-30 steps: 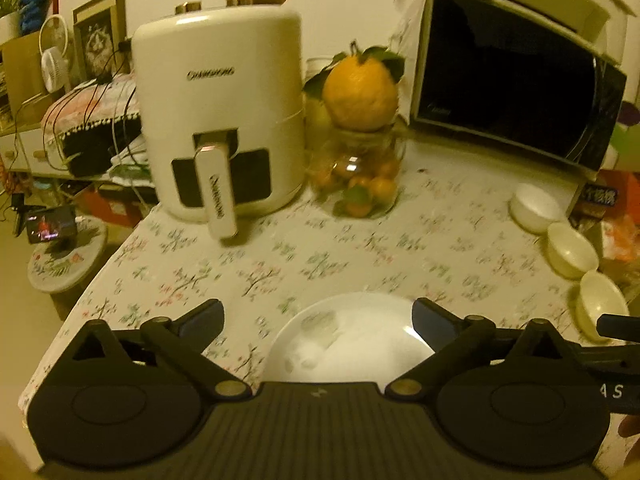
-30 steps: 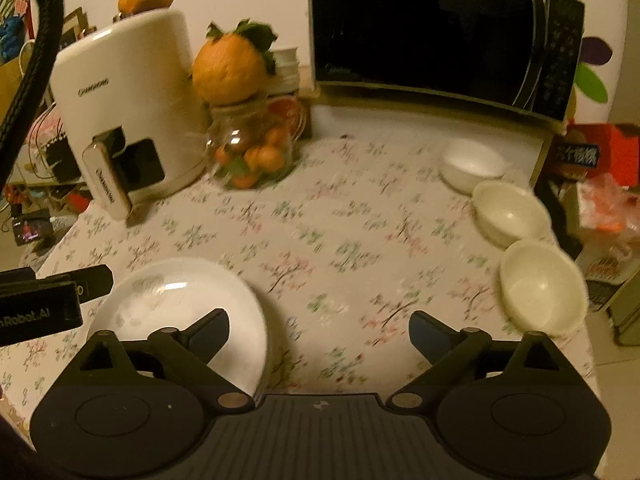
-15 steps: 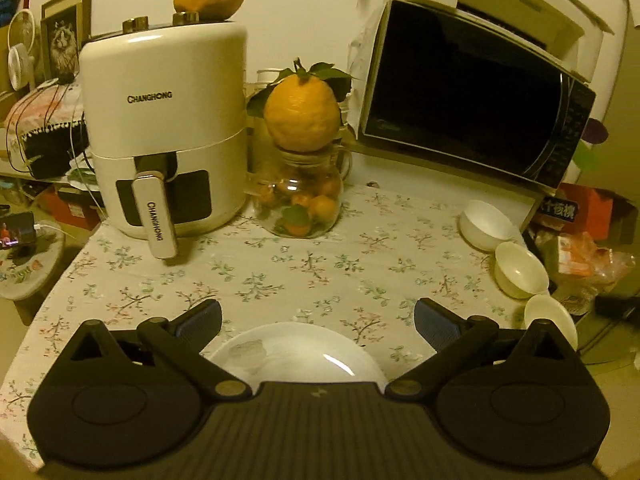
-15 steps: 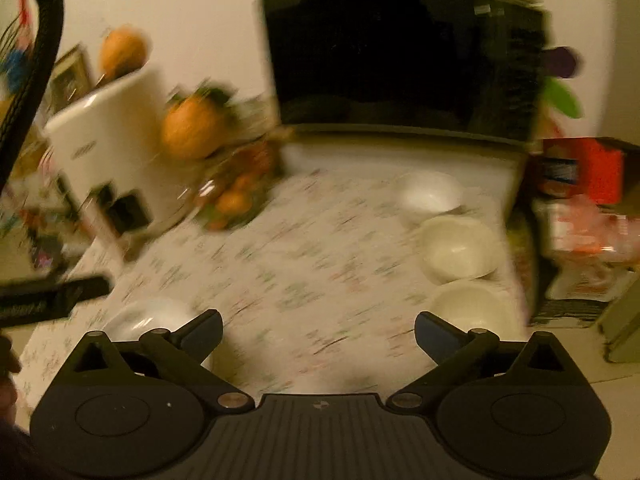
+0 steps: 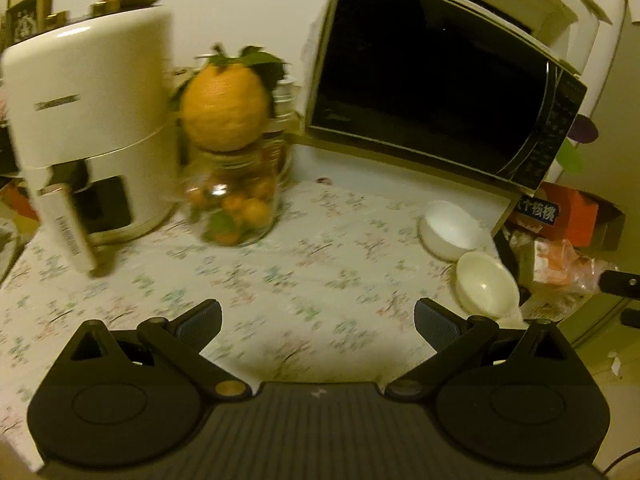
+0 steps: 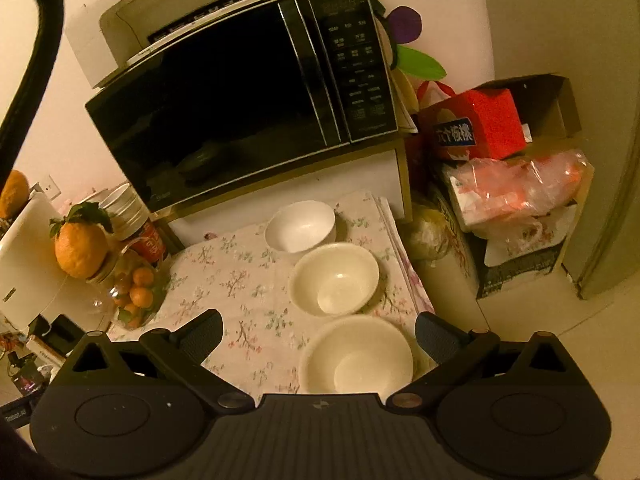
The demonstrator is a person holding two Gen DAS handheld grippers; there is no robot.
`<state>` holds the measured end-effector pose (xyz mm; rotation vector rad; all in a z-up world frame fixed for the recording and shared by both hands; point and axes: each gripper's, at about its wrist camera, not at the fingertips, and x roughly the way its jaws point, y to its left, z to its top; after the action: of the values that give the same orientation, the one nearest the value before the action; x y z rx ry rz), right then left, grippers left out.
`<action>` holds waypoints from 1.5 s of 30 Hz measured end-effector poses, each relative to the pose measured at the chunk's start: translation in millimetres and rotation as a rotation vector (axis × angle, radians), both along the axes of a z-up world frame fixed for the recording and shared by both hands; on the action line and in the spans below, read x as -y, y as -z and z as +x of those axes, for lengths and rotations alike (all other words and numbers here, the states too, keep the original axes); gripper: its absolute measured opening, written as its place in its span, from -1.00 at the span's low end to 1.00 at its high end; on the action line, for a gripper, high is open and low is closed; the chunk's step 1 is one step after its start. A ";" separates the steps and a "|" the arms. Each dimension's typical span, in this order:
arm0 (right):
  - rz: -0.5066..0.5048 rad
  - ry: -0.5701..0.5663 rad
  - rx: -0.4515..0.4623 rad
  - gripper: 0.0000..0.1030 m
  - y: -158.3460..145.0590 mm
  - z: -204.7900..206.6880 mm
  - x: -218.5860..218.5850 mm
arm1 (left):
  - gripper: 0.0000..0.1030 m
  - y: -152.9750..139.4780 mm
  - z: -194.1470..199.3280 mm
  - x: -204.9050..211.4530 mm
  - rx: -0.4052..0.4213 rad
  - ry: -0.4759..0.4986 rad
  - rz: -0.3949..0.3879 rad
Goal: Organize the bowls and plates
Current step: 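Move both tools to the large cream bowl below the microwave, then close both tools on the rim of the large cream bowl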
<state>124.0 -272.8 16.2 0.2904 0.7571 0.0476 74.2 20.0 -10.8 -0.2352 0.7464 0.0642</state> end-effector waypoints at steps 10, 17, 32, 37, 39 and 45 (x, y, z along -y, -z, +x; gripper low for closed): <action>0.028 0.031 -0.065 0.95 24.9 69.8 6.8 | 0.99 27.4 92.2 30.5 0.002 -0.015 -0.016; 0.038 0.012 -0.074 0.94 47.3 125.4 1.6 | 0.98 56.7 155.7 55.9 0.024 -0.019 -0.018; 0.055 0.059 -0.129 0.56 93.9 207.5 6.7 | 0.86 100.4 226.2 90.7 0.011 0.006 0.026; 0.025 0.044 -0.136 0.30 102.5 218.4 2.3 | 0.68 114.3 239.9 97.7 -0.012 0.004 0.042; 0.016 0.031 -0.140 0.19 106.0 222.3 -0.4 | 0.58 119.4 243.4 99.5 -0.018 0.013 0.038; -0.043 -0.001 -0.162 -0.26 116.9 228.0 -9.2 | -0.05 128.9 250.3 103.9 -0.048 0.054 -0.018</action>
<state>352.0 -263.6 -100.8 0.2550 0.9177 0.0093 324.5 -83.9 -139.6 -0.2307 0.8011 0.0122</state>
